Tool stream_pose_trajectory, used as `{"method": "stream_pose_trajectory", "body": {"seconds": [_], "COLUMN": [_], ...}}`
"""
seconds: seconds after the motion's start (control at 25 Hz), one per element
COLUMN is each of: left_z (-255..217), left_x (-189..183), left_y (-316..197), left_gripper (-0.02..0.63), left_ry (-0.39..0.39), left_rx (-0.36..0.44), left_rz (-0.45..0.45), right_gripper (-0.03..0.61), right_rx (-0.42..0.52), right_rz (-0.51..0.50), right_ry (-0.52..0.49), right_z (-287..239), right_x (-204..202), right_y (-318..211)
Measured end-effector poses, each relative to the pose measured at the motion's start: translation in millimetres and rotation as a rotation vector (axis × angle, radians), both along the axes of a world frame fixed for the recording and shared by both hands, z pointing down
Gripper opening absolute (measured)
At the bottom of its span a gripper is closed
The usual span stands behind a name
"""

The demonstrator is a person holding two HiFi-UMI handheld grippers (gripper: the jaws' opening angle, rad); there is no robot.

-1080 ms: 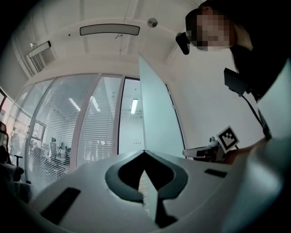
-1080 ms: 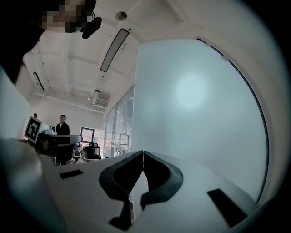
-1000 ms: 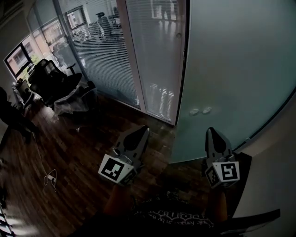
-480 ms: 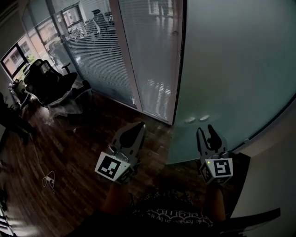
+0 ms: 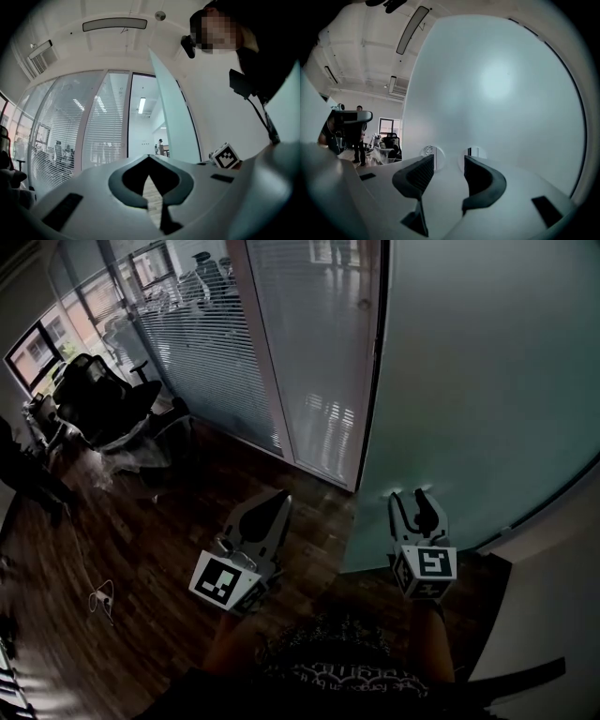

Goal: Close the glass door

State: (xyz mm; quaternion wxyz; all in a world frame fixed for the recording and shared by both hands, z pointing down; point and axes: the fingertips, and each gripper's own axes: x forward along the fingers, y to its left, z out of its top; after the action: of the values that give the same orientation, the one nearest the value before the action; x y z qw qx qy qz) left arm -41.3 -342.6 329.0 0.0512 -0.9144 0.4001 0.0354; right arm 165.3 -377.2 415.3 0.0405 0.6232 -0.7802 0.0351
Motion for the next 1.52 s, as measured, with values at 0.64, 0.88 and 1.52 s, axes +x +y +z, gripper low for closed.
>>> {"method": "stream_pose_trajectory", "body": {"seconds": [0.64, 0.88, 1.52], "left_z": [6, 7, -3], "left_x": [-5, -6, -3], "left_y": [-16, -27, -76], "left_gripper": [0.002, 0.002, 0.002], "left_ry": [0.003, 0.005, 0.005], "left_rx": [-0.013, -0.014, 0.014], "left_rz": [-0.025, -0.041, -0.109], "right_gripper": [0.118, 0.118, 0.114], "right_rx": [-0.015, -0.008, 0.010], "right_rz": [0.057, 0.065, 0.075], "right_ry": [0.034, 0.031, 0.027], "right_z": [-4, -4, -11], "right_x": [2, 3, 6], "right_y": [-14, -28, -85]}}
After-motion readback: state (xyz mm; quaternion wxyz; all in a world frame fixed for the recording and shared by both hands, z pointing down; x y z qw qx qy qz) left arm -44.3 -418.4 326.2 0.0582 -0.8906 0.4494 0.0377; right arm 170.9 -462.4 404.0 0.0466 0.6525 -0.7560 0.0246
